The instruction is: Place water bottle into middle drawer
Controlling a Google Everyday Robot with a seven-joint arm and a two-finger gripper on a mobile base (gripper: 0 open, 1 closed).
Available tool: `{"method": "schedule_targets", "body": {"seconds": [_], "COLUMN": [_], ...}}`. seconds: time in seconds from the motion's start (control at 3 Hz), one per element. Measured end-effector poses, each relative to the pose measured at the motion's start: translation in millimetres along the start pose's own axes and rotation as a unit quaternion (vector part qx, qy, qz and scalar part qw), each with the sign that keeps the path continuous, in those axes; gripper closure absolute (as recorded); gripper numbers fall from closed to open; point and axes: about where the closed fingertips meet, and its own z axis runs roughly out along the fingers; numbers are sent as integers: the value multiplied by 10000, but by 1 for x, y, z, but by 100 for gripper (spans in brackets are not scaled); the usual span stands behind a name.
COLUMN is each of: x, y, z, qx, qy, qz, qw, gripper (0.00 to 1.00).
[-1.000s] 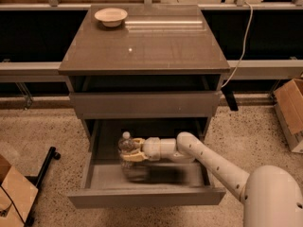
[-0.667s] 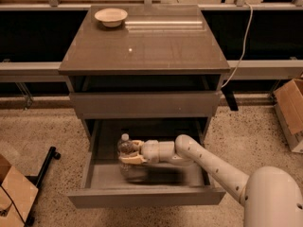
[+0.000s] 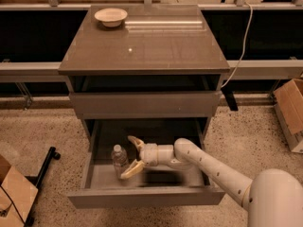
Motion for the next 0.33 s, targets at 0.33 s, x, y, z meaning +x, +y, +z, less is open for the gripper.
{"method": "schedule_targets", "body": {"seconds": [0.33], "x": [0], "y": [0], "z": [0], "qx": [1], "qy": [1], "qz": [0], "qw": [10000], "gripper": [0]}}
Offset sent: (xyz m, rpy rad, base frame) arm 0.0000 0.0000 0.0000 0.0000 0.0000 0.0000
